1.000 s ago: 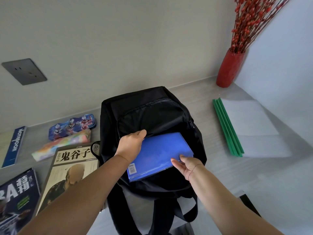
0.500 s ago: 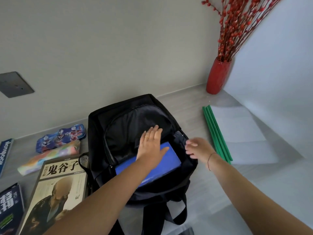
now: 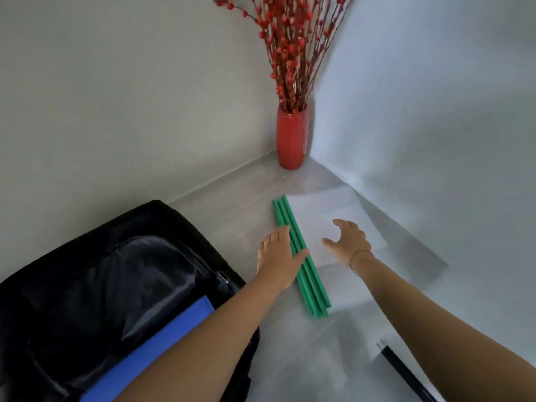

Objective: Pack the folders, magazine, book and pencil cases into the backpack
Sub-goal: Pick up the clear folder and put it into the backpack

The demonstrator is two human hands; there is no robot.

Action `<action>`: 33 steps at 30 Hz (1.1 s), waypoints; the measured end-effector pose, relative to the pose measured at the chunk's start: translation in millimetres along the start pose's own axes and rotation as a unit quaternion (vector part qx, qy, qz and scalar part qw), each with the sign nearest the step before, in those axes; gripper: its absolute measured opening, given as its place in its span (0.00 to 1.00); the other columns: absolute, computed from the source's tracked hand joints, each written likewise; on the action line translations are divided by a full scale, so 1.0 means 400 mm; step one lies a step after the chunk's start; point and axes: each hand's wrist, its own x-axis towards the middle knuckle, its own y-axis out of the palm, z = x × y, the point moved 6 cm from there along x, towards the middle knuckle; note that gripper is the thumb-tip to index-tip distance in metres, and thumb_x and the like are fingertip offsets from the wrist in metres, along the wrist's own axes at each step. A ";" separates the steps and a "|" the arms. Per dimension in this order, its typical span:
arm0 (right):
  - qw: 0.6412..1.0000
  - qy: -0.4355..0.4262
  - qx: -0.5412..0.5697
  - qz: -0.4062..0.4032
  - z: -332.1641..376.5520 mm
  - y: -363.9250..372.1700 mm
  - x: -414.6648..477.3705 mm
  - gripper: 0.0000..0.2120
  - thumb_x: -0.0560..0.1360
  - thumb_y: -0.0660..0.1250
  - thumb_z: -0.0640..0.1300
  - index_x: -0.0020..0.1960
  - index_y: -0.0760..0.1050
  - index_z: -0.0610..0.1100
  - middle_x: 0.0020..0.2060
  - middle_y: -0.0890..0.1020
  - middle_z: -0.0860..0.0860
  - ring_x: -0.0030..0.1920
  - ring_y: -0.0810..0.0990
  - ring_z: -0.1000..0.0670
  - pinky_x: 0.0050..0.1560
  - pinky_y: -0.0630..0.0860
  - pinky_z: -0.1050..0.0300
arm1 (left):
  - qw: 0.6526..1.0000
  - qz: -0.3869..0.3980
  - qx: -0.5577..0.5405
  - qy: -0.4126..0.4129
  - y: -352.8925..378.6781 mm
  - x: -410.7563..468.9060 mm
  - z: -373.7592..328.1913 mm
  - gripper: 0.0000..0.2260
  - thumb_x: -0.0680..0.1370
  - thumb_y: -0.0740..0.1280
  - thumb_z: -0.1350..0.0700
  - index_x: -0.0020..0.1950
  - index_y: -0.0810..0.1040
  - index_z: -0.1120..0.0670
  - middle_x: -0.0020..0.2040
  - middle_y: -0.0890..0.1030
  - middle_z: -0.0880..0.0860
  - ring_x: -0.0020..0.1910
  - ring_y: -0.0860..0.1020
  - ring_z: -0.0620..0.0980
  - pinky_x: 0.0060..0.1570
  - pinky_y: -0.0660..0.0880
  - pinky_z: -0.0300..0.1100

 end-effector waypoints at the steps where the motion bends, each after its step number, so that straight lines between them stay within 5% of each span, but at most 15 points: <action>1: 1.000 0.017 -0.007 -0.006 -0.038 -0.020 0.028 0.31 0.74 0.64 0.54 0.74 0.59 0.50 0.74 0.61 0.47 0.72 0.63 0.42 0.69 0.65 0.46 | 1.000 0.012 0.004 -0.002 0.026 0.031 -0.020 0.32 0.78 0.60 0.43 0.76 0.53 0.57 0.76 0.60 0.56 0.74 0.59 0.55 0.73 0.55 0.49; 5: 0.997 0.070 -0.009 -0.022 -0.147 -0.061 0.102 0.33 0.73 0.65 0.56 0.74 0.58 0.50 0.75 0.59 0.46 0.73 0.61 0.41 0.71 0.62 0.43 | 0.998 0.034 0.014 -0.043 0.088 0.111 -0.054 0.34 0.78 0.60 0.43 0.77 0.51 0.56 0.77 0.55 0.56 0.75 0.57 0.56 0.73 0.55 0.51; 8: 0.993 0.111 0.019 -0.027 -0.214 -0.068 0.140 0.36 0.72 0.67 0.56 0.75 0.57 0.48 0.73 0.61 0.44 0.72 0.62 0.39 0.70 0.64 0.42 | 0.987 0.014 -0.045 -0.153 0.110 0.143 -0.047 0.37 0.76 0.65 0.45 0.76 0.50 0.57 0.74 0.57 0.58 0.72 0.61 0.59 0.68 0.62 0.53; 11: 0.987 0.154 0.010 -0.037 -0.259 -0.070 0.162 0.38 0.71 0.69 0.57 0.74 0.57 0.45 0.70 0.63 0.41 0.70 0.64 0.38 0.66 0.66 0.43 | 0.937 -0.003 -0.160 -0.311 0.124 0.153 -0.007 0.38 0.73 0.70 0.47 0.73 0.53 0.61 0.71 0.59 0.60 0.69 0.64 0.61 0.64 0.67 0.53; 14: 0.982 0.179 0.020 -0.056 -0.283 -0.075 0.179 0.34 0.71 0.68 0.56 0.71 0.61 0.43 0.67 0.65 0.40 0.67 0.65 0.38 0.63 0.67 0.44 | 0.893 0.011 -0.234 -0.384 0.147 0.173 0.009 0.41 0.72 0.72 0.48 0.73 0.52 0.63 0.72 0.59 0.61 0.68 0.66 0.59 0.64 0.68 0.49; 18: 0.982 0.180 0.035 -0.040 -0.292 -0.068 0.192 0.27 0.72 0.66 0.54 0.66 0.67 0.41 0.64 0.68 0.41 0.65 0.68 0.39 0.62 0.68 0.45 | 0.854 0.037 -0.323 -0.405 0.181 0.194 0.001 0.43 0.72 0.73 0.47 0.75 0.51 0.63 0.74 0.61 0.59 0.71 0.64 0.56 0.68 0.65 0.46; 23: 0.977 0.181 0.111 -0.018 -0.295 -0.046 0.186 0.27 0.72 0.66 0.47 0.68 0.64 0.40 0.64 0.71 0.42 0.62 0.73 0.41 0.64 0.70 0.46 | 0.826 0.013 -0.404 -0.393 0.182 0.199 0.015 0.26 0.67 0.78 0.58 0.61 0.74 0.64 0.59 0.79 0.61 0.54 0.80 0.57 0.56 0.78 0.51; 27: 0.976 0.194 0.091 -0.033 -0.297 -0.052 0.173 0.24 0.71 0.66 0.45 0.64 0.68 0.40 0.63 0.69 0.40 0.61 0.72 0.38 0.57 0.73 0.51 | 0.783 0.065 -0.468 -0.405 0.198 0.180 0.021 0.24 0.66 0.76 0.64 0.61 0.75 0.65 0.59 0.79 0.60 0.52 0.79 0.56 0.53 0.77 0.47; 33: 0.971 0.213 0.107 -0.019 -0.314 -0.057 0.159 0.13 0.72 0.64 0.43 0.55 0.73 0.43 0.64 0.64 0.38 0.56 0.72 0.38 0.49 0.69 0.55 | 0.769 0.101 -0.518 -0.360 0.195 0.162 -0.031 0.22 0.68 0.74 0.66 0.61 0.75 0.66 0.60 0.78 0.61 0.56 0.78 0.58 0.58 0.75 0.52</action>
